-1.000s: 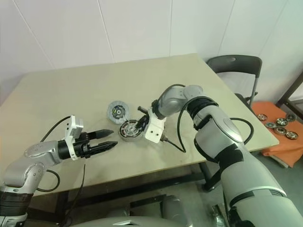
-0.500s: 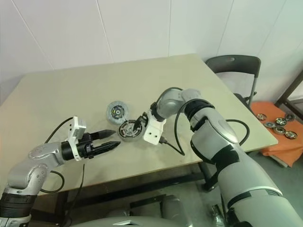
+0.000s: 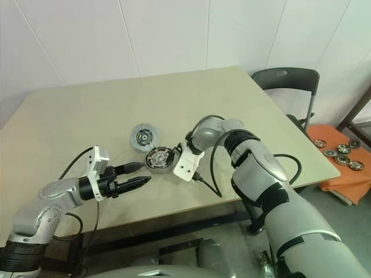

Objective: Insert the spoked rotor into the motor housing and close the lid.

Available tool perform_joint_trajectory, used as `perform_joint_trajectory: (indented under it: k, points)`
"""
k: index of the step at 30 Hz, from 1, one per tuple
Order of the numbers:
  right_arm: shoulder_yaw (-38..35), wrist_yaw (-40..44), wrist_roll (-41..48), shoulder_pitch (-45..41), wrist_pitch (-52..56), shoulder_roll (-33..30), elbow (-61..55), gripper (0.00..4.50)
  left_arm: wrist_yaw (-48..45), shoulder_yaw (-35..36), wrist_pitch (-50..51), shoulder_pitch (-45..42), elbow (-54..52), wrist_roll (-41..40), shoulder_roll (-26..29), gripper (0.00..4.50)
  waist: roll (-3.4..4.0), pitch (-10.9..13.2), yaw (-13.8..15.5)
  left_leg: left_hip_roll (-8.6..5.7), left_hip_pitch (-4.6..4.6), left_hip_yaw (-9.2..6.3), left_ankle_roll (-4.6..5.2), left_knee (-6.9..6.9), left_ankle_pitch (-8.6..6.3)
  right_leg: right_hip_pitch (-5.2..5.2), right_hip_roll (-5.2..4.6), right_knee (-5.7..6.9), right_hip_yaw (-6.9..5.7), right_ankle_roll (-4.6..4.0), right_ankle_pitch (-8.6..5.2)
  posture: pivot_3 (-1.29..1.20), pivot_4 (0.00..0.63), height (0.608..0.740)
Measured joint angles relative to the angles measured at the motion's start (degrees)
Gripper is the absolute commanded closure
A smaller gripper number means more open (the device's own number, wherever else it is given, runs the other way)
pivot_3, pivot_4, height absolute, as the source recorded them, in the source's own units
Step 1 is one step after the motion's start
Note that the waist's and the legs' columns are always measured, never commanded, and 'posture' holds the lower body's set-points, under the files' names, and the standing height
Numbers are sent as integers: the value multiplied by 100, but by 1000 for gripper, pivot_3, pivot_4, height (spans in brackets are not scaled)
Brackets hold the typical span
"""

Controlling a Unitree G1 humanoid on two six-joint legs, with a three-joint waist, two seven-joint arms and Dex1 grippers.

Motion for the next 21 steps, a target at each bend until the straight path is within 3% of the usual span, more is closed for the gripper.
perform_joint_trajectory:
  k: [14, 18, 21]
  points:
    - [38, -455, -128, -49, 464, 199, 29, 1235, 69, -7, 3, 8, 0, 1, -61, 1215, -1, 0, 7, 0, -2, -1, 0, 0, 0, -1, 0, 0, -1, 2, -2, 0, 0, 740]
    - [37, -510, -194, -50, 468, 192, 52, 2111, 103, -6, 1, 31, -1, 1, -93, 1215, -1, 0, 5, 0, -1, -1, 0, -1, 0, -1, 0, 0, -1, 2, -2, 0, 0, 740]
    - [34, -486, -203, -65, 442, 176, 61, 3136, 123, -6, 1, 55, -1, 1, -108, 1215, -2, 0, 0, 0, 0, -1, 0, -1, 0, 0, 0, 0, -1, 2, -2, 0, 0, 740]
